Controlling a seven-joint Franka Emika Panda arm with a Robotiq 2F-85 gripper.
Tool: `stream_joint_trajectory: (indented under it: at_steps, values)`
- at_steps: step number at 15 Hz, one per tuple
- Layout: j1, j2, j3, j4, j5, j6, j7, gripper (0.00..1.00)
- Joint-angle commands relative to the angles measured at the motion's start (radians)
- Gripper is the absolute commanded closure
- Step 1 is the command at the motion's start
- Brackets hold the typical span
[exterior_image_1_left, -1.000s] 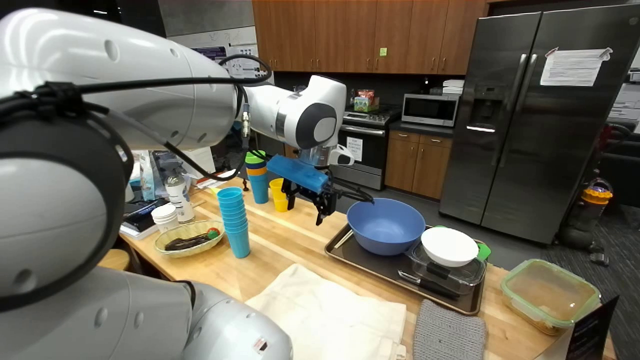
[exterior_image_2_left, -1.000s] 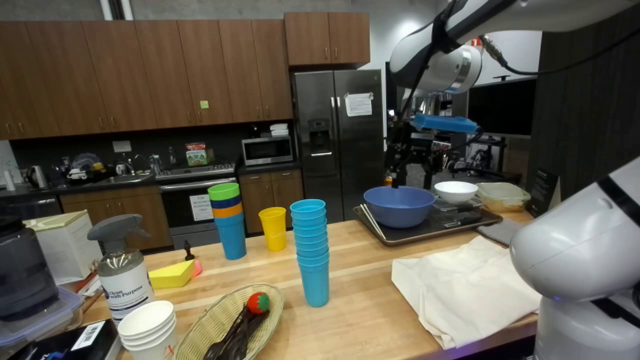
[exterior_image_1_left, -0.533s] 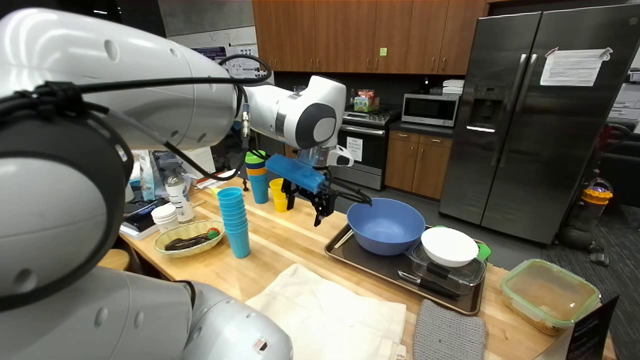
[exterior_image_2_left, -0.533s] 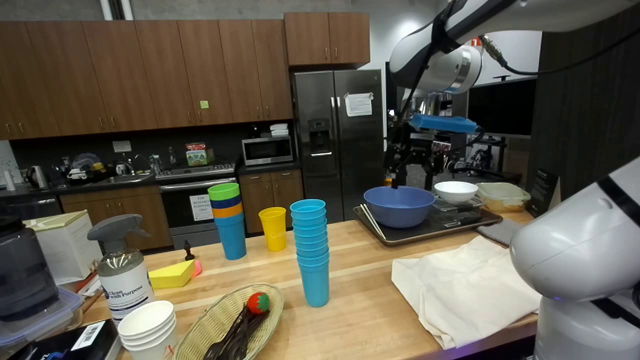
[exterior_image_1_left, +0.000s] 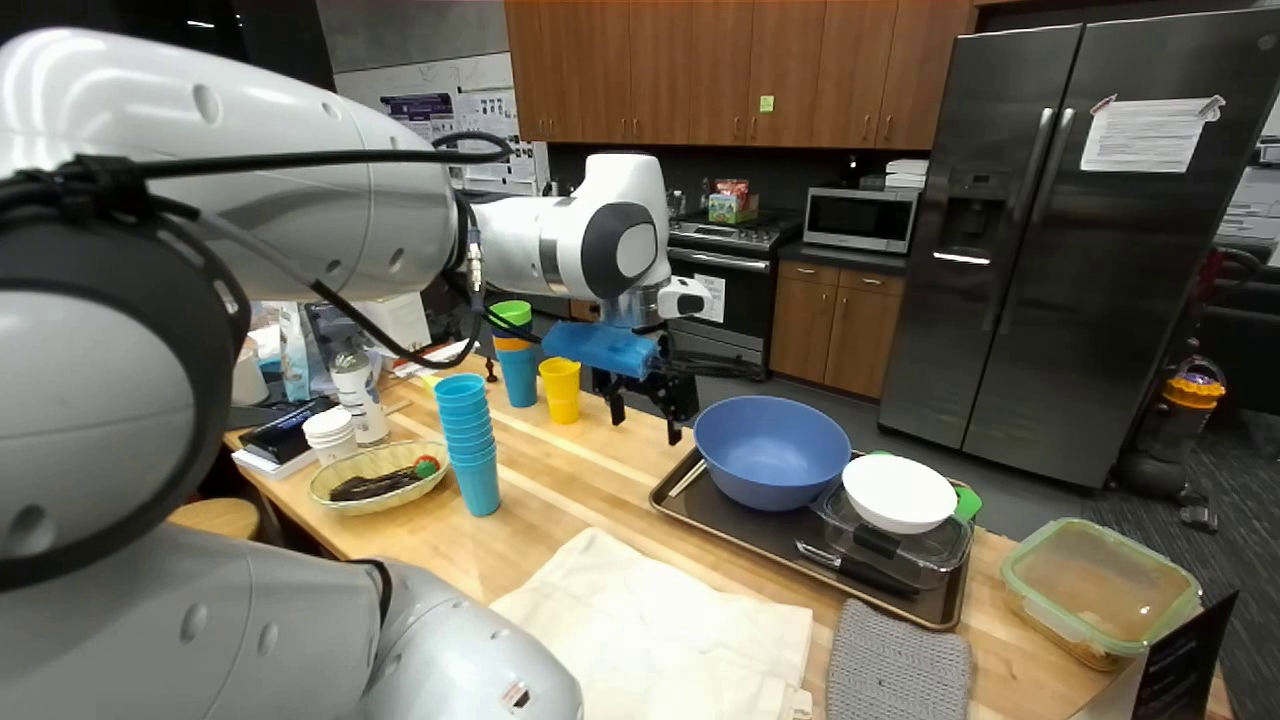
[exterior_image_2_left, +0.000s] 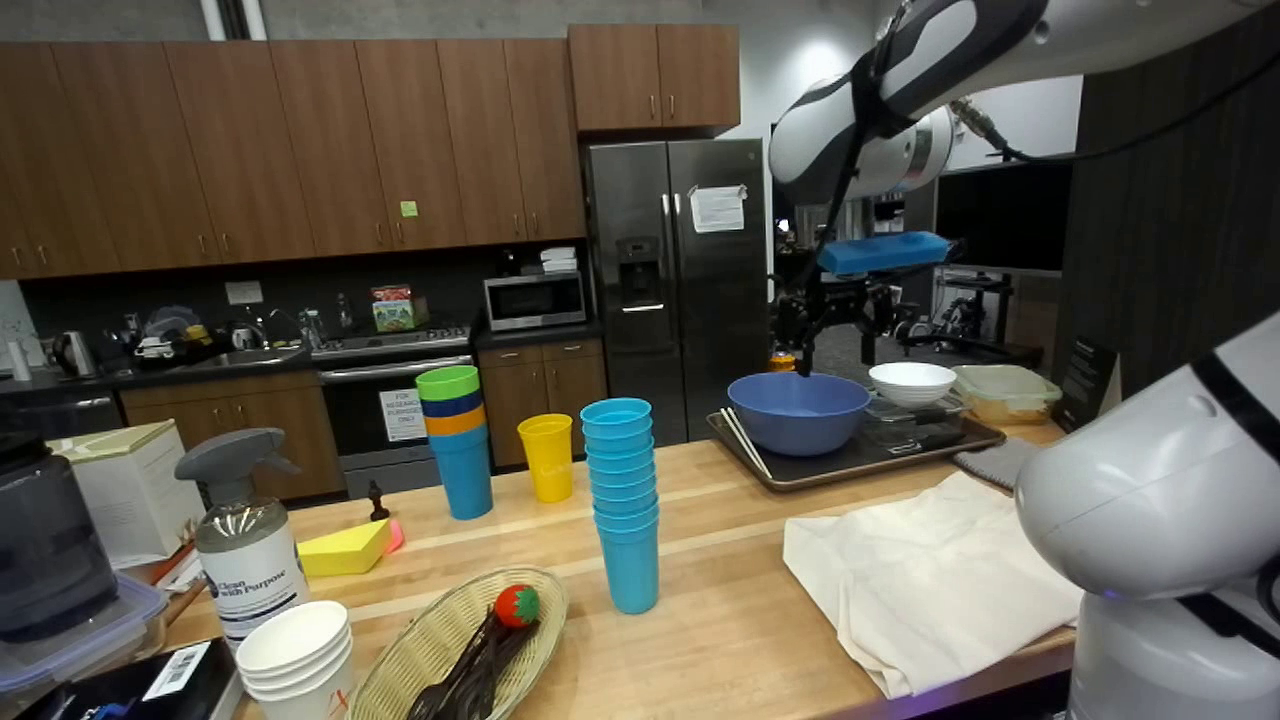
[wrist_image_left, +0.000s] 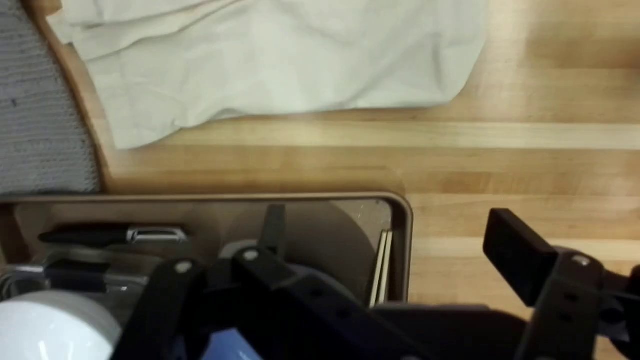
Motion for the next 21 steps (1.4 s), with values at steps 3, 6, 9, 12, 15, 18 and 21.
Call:
stream_joint_trajectory:
  at_steps: [3, 6, 9, 12, 15, 18, 21]
  values:
    - [-0.029, -0.023, 0.034, -0.069, -0.115, 0.239, 0.071, 0.00]
    - [-0.028, -0.019, 0.034, -0.083, -0.138, 0.280, 0.080, 0.00]
    - [-0.016, 0.000, 0.026, -0.069, -0.121, 0.253, 0.068, 0.00]
    - [-0.016, 0.000, 0.026, -0.071, -0.121, 0.253, 0.068, 0.00]
    - [-0.016, 0.000, 0.026, -0.071, -0.121, 0.253, 0.068, 0.00]
    - [-0.016, 0.000, 0.026, -0.071, -0.121, 0.253, 0.068, 0.00]
    - [-0.016, 0.002, 0.029, -0.066, -0.122, 0.236, 0.071, 0.00]
